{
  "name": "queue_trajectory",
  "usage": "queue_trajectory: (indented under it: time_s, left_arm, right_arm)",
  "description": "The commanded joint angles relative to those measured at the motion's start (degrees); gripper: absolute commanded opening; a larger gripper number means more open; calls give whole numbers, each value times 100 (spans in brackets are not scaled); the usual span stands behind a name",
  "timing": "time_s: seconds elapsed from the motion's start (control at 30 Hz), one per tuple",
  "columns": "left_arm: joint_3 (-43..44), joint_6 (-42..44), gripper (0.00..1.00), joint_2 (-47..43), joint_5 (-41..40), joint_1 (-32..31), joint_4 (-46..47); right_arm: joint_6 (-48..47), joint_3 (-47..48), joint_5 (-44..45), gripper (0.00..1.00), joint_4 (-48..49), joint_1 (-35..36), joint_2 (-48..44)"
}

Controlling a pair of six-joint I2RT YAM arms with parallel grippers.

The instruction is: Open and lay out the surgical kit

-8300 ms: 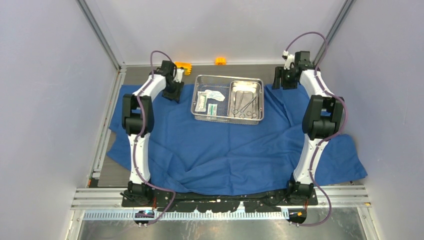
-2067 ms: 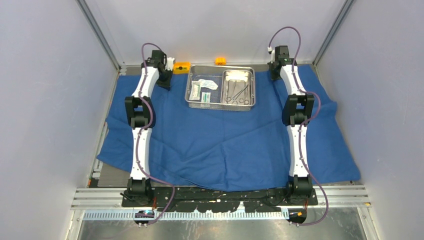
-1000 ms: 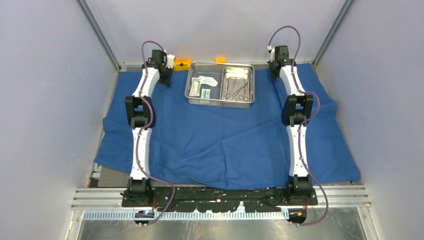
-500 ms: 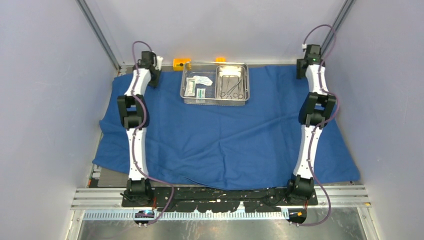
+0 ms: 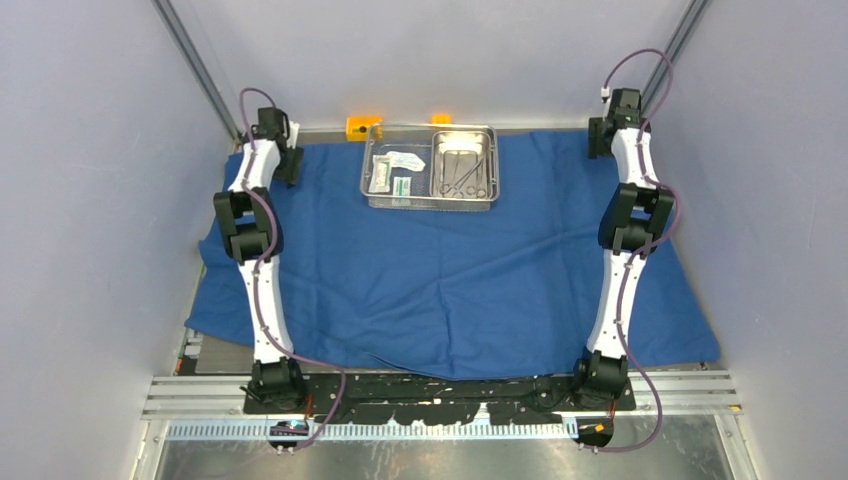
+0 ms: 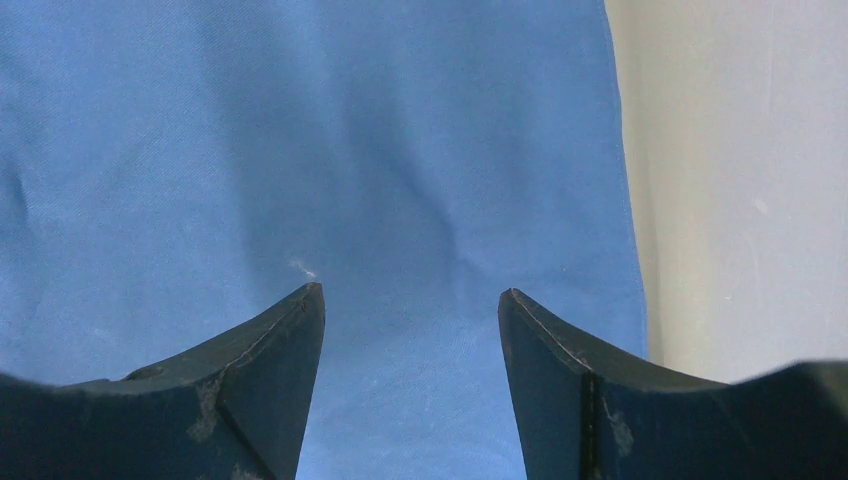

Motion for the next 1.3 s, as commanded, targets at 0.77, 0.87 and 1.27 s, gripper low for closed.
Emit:
queue_trajectory:
  time_s: [0.77,0.87,1.27]
  left_arm:
    - [-848,316,97,-1059,-172,-36,314]
    - [-904,339,98,-1064,-217,-41,327]
    - [-1376,111,100,-1454,-86,-19,911]
  right_arm:
    - [-829,-1088,1117,64,639,-797,94]
    - [-912,-1226,1241,63,635,-823,69]
    - [176,-1997,-624,65,930,-765,-1451]
